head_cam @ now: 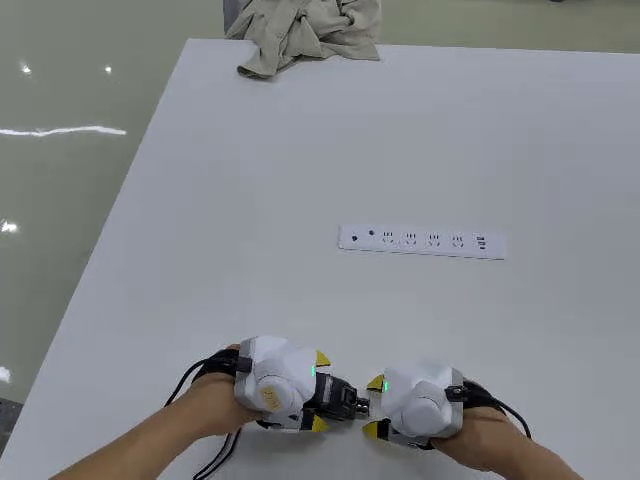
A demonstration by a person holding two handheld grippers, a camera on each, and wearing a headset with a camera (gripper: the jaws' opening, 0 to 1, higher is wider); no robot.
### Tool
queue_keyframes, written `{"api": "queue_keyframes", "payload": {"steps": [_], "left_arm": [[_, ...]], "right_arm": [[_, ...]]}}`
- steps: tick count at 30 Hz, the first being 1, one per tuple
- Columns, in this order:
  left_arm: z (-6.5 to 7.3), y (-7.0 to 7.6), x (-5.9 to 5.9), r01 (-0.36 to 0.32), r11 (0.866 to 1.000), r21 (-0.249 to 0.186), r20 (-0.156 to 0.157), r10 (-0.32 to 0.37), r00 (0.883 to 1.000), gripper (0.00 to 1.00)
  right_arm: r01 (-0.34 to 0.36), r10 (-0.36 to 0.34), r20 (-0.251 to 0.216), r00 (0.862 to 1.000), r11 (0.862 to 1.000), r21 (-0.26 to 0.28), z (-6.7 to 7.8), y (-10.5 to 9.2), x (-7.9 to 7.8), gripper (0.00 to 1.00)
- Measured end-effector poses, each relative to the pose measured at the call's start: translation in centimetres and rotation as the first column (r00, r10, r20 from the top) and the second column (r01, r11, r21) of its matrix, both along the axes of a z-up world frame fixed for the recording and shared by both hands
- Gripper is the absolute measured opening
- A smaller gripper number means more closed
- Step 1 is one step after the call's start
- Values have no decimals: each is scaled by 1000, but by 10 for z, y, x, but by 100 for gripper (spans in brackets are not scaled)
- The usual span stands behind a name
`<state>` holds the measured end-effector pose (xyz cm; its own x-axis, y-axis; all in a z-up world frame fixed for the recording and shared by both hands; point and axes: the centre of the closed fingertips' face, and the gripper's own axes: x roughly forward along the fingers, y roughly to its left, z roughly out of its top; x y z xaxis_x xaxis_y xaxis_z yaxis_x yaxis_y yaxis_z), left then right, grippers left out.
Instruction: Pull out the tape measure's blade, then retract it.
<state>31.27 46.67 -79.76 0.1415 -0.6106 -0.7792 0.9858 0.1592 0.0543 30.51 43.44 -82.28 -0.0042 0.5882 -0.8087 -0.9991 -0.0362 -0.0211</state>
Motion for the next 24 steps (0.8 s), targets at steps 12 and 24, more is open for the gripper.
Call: {"api": "queue_keyframes", "payload": {"steps": [12, 24], "left_arm": [[-4, -1, -2, 41, 999, 28, 7, -41, 999, 44], [-7, -4, -1, 77, 996, 45, 9, -77, 997, 40]], "right_arm": [[-14, 14, -13, 1000, 1000, -4, -4, 4, -1, 28], [-18, 18, -30, 999, 1000, 1, -5, 6, -1, 20]]}}
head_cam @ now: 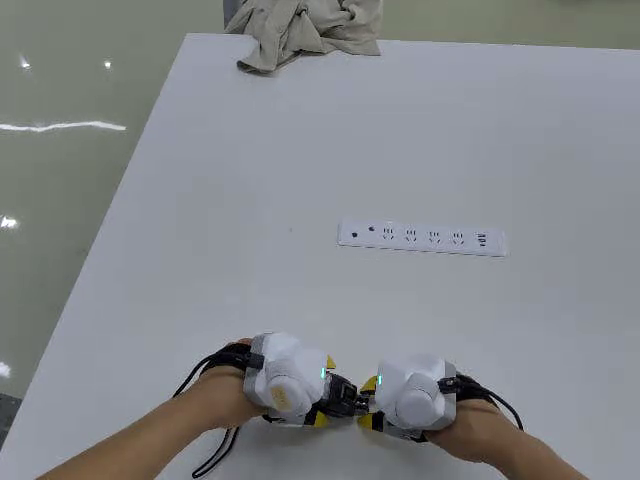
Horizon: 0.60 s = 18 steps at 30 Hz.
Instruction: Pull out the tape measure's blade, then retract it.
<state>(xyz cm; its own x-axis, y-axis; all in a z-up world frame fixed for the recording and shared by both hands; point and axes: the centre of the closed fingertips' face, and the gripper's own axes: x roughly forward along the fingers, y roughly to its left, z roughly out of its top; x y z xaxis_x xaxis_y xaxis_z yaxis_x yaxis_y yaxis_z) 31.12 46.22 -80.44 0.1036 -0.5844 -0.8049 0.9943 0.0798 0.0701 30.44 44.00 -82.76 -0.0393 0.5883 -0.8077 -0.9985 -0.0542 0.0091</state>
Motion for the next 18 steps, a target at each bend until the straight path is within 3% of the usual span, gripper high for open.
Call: {"api": "queue_keyframes", "payload": {"steps": [18], "left_arm": [[1, 0, 0, -2, 1000, 3, 0, 2, 1000, 39]], "right_arm": [[-13, 13, -1, 1000, 1000, 3, 0, 0, 1, 16]]}}
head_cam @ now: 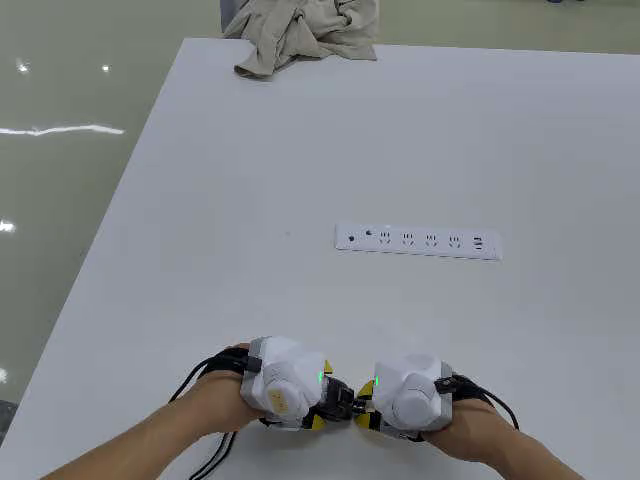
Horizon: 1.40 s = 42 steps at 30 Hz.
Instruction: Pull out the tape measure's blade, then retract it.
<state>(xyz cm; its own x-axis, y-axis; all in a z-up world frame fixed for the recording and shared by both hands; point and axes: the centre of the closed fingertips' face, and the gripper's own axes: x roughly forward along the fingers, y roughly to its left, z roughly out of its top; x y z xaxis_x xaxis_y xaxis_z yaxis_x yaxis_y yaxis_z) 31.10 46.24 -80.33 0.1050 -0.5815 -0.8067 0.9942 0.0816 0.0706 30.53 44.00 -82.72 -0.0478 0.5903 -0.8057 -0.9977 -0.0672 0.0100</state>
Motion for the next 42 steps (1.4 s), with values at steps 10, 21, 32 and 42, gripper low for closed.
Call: {"api": "queue_keyframes", "payload": {"steps": [10, 21, 32, 42], "left_arm": [[0, 1, 1, -12, 1000, 9, -3, 12, 1000, 37], [0, 1, 2, -28, 999, 16, -1, 28, 1000, 37], [-1, 1, 2, -27, 999, 23, 0, 27, 1000, 37], [-1, 1, 2, -25, 999, 28, 0, 25, 1000, 37]], "right_arm": [[-21, 21, 12, 1000, 1000, 6, 1, -1, -1, 14], [-16, 16, 13, 1000, 1000, 5, 0, -9, 1, 14], [-8, 8, 4, 1000, 1000, 0, 2, -21, 2, 14], [7, -7, -1, 1000, 1000, -6, 1, -35, 4, 13]]}}
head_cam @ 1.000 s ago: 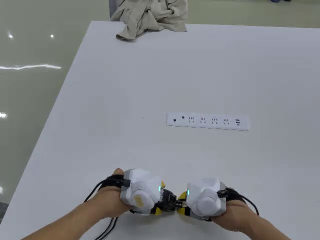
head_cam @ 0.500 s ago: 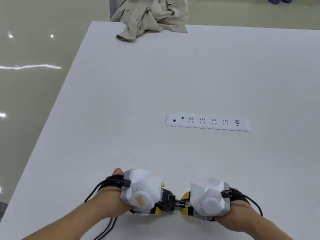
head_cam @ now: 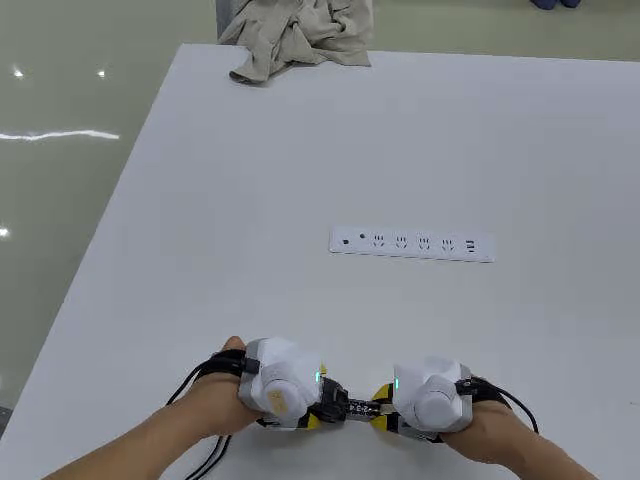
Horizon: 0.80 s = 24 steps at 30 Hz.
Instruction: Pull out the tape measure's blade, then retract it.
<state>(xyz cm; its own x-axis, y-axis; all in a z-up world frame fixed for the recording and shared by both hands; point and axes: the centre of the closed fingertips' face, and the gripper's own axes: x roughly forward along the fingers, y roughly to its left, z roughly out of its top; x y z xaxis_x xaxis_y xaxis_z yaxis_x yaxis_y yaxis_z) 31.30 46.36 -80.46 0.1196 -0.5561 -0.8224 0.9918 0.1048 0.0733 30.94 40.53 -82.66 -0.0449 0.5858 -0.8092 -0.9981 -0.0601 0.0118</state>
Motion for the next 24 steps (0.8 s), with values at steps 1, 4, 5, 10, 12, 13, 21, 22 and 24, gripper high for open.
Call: {"api": "queue_keyframes", "payload": {"steps": [1, 4, 5, 10, 12, 13, 21, 22, 24], "left_arm": [[0, 0, 0, 0, 1000, 1, 0, 0, 1000, 37], [0, 0, 0, -1, 1000, 2, 0, 1, 1000, 37], [0, 0, 0, 0, 1000, 2, -1, 0, 1000, 37], [0, 0, 0, 0, 1000, 4, -3, 0, 1000, 37], [-1, 0, 0, 0, 1000, 5, -2, 0, 1000, 37], [-1, 0, 0, 0, 1000, 6, -2, 0, 1000, 37], [-1, 0, 0, 0, 1000, 10, -5, 0, 1000, 37], [-1, 0, 0, 0, 1000, 10, -5, 0, 1000, 37], [0, 0, 0, -1, 1000, 11, -5, 1, 1000, 37]], "right_arm": [[1, -1, 0, 1000, 1000, 0, 0, -1, 0, 13], [6, -6, 0, 1000, 1000, -4, 0, -5, 0, 13], [7, -7, -1, 1000, 1000, -5, 0, -6, 0, 13], [13, -13, -2, 1000, 1000, -9, 0, -13, 1, 13], [13, -13, -2, 1000, 1000, -11, -1, -15, 2, 13], [14, -14, -2, 1000, 1000, -12, -1, -17, 2, 13], [26, -26, -1, 1000, 1000, -16, 1, -28, 3, 13], [27, -27, 0, 1000, 1000, -17, 0, -29, 4, 13], [30, -30, -1, 1000, 999, -18, 0, -32, 4, 13]]}}
